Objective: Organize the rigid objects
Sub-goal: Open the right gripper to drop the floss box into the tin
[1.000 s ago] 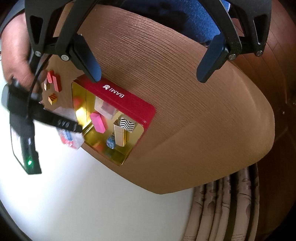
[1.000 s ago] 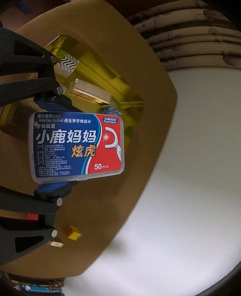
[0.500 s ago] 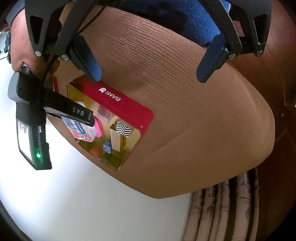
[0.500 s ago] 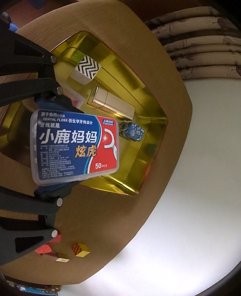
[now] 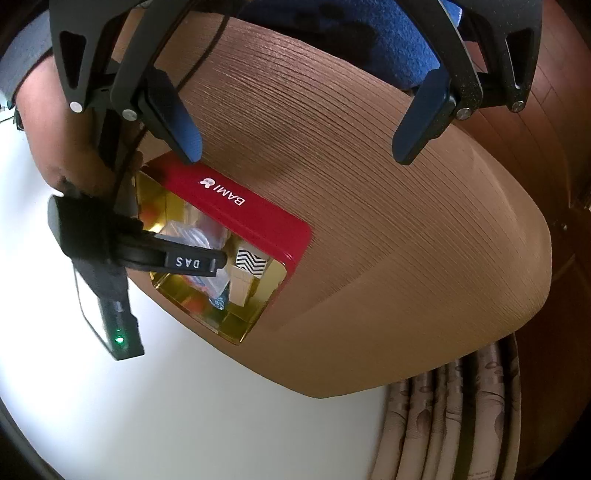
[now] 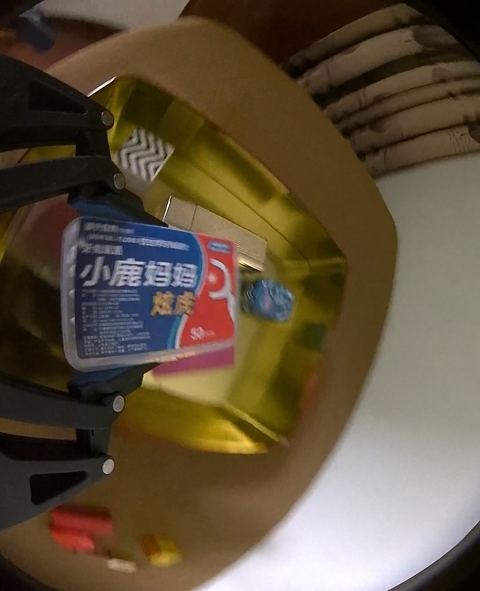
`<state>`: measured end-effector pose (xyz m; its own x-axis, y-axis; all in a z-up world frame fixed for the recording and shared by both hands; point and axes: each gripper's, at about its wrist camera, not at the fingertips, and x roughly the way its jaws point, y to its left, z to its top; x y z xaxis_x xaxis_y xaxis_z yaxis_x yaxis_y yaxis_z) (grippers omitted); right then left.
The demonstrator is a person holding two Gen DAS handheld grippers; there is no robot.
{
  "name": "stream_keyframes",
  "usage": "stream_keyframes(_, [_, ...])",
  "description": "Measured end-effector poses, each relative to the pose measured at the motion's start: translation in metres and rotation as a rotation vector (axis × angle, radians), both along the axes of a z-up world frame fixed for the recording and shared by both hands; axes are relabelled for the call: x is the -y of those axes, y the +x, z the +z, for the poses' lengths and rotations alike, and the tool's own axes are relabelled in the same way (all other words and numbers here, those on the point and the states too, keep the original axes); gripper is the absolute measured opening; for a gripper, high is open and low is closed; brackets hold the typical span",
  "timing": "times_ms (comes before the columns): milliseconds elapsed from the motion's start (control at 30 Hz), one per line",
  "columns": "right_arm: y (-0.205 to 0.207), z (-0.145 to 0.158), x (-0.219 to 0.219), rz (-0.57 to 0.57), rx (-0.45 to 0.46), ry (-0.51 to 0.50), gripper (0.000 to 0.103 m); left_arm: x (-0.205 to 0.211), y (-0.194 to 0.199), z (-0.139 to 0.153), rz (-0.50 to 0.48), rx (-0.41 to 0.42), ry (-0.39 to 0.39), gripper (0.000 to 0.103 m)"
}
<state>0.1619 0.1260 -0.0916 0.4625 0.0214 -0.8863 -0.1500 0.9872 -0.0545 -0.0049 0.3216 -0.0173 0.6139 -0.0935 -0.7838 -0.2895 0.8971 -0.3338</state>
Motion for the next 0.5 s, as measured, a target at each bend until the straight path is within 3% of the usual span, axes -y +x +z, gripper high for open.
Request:
stream_keyframes(167, [0.02, -0.007, 0.002, -0.043, -0.014, -0.073, 0.062, 0.0, 0.0, -0.001, 0.0, -0.003, -0.003, 0.102])
stream_keyframes(233, [0.025, -0.006, 0.005, -0.053, -0.003, -0.058, 0.062, -0.001, 0.0, -0.001, -0.004, -0.003, -0.002, 0.102])
stream_keyframes(500, [0.031, -0.011, -0.003, -0.005, -0.024, -0.086, 0.063, 0.004, 0.0, -0.002, -0.013, -0.007, 0.011, 0.102])
